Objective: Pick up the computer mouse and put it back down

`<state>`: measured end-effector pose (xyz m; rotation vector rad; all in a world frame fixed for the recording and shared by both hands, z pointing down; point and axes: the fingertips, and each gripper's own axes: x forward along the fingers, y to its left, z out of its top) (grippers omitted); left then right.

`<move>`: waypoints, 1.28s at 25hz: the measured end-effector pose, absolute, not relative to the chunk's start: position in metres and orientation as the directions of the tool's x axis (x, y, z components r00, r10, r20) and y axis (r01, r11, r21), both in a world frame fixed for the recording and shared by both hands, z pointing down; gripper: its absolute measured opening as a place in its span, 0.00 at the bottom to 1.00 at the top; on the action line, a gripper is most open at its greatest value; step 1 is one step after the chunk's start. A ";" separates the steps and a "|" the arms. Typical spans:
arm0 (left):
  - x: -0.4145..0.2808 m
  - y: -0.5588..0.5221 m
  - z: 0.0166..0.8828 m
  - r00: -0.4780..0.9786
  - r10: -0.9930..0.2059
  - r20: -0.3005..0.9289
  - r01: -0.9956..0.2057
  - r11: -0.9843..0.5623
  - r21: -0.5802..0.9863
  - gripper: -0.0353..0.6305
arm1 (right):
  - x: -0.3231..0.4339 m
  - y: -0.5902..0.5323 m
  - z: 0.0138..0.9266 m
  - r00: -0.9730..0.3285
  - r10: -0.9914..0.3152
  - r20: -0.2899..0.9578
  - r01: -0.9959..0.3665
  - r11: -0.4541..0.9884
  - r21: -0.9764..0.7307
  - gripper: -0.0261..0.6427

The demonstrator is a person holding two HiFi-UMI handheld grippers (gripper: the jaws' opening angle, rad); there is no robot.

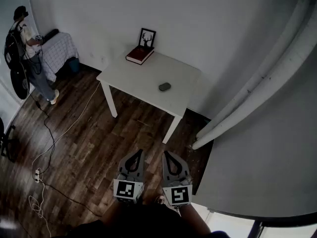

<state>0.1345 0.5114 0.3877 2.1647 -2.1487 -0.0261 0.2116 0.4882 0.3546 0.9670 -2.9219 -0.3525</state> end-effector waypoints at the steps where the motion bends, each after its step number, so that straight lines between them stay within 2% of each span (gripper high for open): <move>1: 0.130 0.513 0.387 0.007 -0.999 0.051 -0.997 -0.003 0.078 0.06 | 0.207 0.489 0.354 -0.805 -0.593 -0.032 -0.583 0.779 0.230 0.07; 19: 0.042 0.535 0.396 0.045 -0.995 0.090 -0.997 -0.040 0.060 0.06 | 0.109 0.499 0.358 -0.796 -0.604 -0.039 -0.601 0.781 0.169 0.07; 23: 0.024 0.523 0.414 0.054 -0.990 0.132 -0.996 -0.045 0.072 0.06 | 0.101 0.480 0.367 -0.773 -0.634 -0.017 -0.628 0.762 0.160 0.07; 32: -0.012 0.460 0.421 0.066 -0.988 0.143 -0.996 -0.056 0.069 0.06 | 0.076 0.397 0.385 -0.756 -0.654 0.015 -0.646 0.750 0.144 0.07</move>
